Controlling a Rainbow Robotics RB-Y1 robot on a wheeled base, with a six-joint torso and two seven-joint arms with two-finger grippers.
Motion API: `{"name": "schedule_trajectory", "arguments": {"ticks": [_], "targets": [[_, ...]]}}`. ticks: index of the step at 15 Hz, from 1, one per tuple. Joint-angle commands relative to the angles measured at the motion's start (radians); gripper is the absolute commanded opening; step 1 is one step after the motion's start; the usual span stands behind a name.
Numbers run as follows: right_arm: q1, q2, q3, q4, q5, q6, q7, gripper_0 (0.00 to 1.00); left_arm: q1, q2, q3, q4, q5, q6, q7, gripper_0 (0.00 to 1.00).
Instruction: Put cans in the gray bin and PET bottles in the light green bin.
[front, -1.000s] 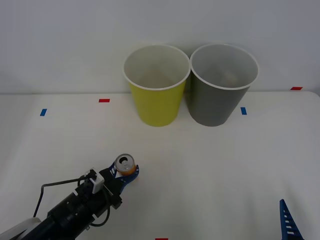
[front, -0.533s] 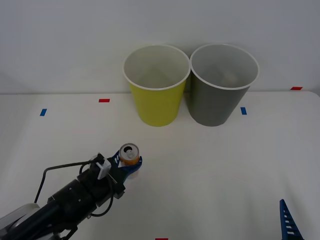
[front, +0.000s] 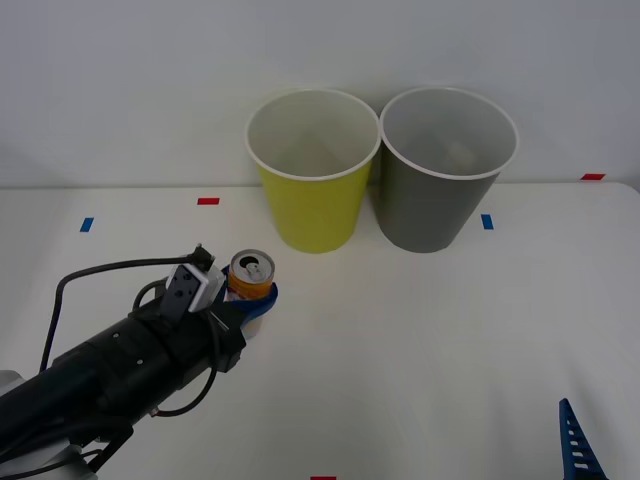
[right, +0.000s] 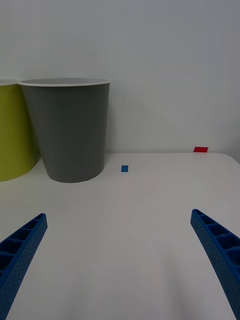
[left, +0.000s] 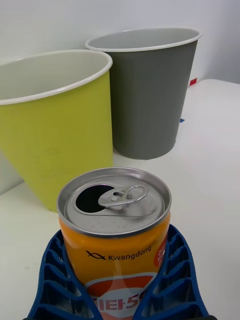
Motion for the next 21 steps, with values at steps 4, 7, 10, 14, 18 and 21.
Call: {"name": "schedule_trajectory", "arguments": {"ticks": [4, 7, 10, 14, 18, 21], "targets": [[0.000, 0.000, 0.000, 0.000, 0.000, 0.000, 0.000, 1.00, -0.030, -0.167, 0.334, -0.276, 0.331, 0.575, -0.275, 0.03], [0.000, 0.000, 0.000, 0.000, 0.000, 0.000, 0.000, 1.00, -0.122, -0.257, 0.513, -0.288, 0.476, 0.818, -0.396, 0.03], [0.000, 0.000, 0.000, 0.000, 0.000, 0.000, 0.000, 1.00, -0.260, -0.334, 0.663, -0.288, 0.561, 1.001, -0.492, 0.03], [0.000, 0.000, 0.000, 0.000, 0.000, 0.000, 0.000, 1.00, -0.391, -0.387, 0.720, -0.288, 0.564, 1.056, -0.476, 0.02], [0.000, 0.000, 0.000, 0.000, 0.000, 0.000, 0.000, 1.00, -0.493, -0.415, 0.720, -0.288, 0.574, 1.056, -0.247, 0.02], [0.000, 0.000, 0.000, 0.000, 0.000, 0.000, 0.000, 1.00, -0.553, -0.413, 0.691, -0.284, 0.550, 0.996, -0.121, 0.02]]}}
